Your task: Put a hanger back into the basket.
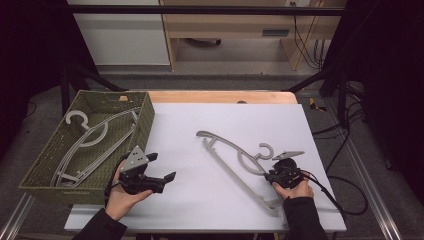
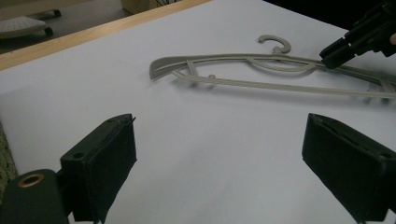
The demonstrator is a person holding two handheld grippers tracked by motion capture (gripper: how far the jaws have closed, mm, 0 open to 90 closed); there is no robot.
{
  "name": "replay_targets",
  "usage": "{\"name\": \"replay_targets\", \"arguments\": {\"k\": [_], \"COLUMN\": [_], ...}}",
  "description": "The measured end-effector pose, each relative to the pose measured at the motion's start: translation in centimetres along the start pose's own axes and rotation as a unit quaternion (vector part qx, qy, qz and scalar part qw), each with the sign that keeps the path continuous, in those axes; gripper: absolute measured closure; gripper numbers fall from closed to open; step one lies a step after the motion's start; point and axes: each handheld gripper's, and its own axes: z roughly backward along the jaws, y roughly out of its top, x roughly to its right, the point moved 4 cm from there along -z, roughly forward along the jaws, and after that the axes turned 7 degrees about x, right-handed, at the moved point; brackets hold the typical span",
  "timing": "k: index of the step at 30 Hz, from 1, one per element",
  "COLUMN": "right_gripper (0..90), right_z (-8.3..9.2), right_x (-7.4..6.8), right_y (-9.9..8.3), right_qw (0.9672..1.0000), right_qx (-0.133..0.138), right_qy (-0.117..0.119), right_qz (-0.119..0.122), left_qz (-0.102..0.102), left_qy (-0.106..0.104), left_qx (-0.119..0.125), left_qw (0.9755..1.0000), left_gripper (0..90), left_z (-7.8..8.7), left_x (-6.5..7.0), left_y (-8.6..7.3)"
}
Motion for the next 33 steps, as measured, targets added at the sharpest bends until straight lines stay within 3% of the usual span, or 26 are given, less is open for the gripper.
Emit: {"name": "replay_targets", "arguments": {"k": [2, 4, 5, 7, 10, 13, 14, 16, 24, 30, 32, 33], "right_gripper": [68.4, 69.1, 69.0, 69.2, 70.6, 73.0, 73.7, 76.3, 81.8, 82.1, 82.1, 82.2], "right_z": [0.28, 0.16, 0.07, -0.20, -0.44, -0.44, -0.42, -0.54, -0.63, -0.50, -0.34, -0.18], "right_x": [-0.05, -0.25, -0.05, -0.45, -0.23, -0.32, -0.66, -0.54, -0.48, -0.37, -0.69, -0.67], "right_y": [-0.16, -0.28, -0.41, -0.48, -0.61, -0.58, -0.49, -0.43, -0.03, 0.05, 0.23, 0.27], "right_qw": [0.9999, 0.9998, 0.9995, 0.9991, 0.9989, 0.9986, 0.9985, 0.9980, 0.9961, 0.9971, 0.9971, 0.9978], "right_qx": [-0.012, -0.018, -0.030, -0.040, -0.046, -0.052, -0.055, -0.061, -0.079, -0.071, -0.065, -0.058], "right_qy": [0.008, 0.006, -0.003, 0.000, -0.004, -0.006, -0.005, -0.015, -0.021, -0.003, 0.002, 0.018], "right_qz": [0.004, -0.004, 0.006, -0.011, 0.007, 0.008, -0.005, 0.008, -0.034, -0.027, -0.040, -0.027], "left_qz": [0.000, 0.000, 0.000, 0.000, 0.000, -0.001, -0.001, -0.002, -0.002, -0.001, -0.002, -0.002], "left_qy": [0.000, 0.000, 0.000, 0.000, 0.000, 0.000, 0.000, 0.000, 0.000, 0.000, 0.000, 0.000], "left_qx": [0.001, 0.000, -0.001, -0.001, -0.002, -0.003, -0.005, -0.006, -0.007, -0.006, -0.006, -0.006], "left_qw": [1.0000, 1.0000, 1.0000, 1.0000, 1.0000, 1.0000, 1.0000, 1.0000, 1.0000, 1.0000, 1.0000, 1.0000], "left_gripper": [9.3, 9.3, 9.3, 9.2, 9.3, 9.3, 9.2, 9.2, 9.2, 9.3, 9.3, 9.3], "left_z": [0.01, -0.01, -0.01, -0.02, -0.04, -0.12, -0.15, -0.21, -0.24, -0.19, -0.16, -0.14], "left_x": [0.01, 0.00, 0.00, 0.00, -0.01, 0.01, 0.03, 0.05, 0.07, 0.05, 0.04, 0.04], "left_y": [0.01, 0.00, -0.01, -0.02, -0.04, -0.07, -0.09, -0.12, -0.14, -0.09, -0.06, -0.05]}}
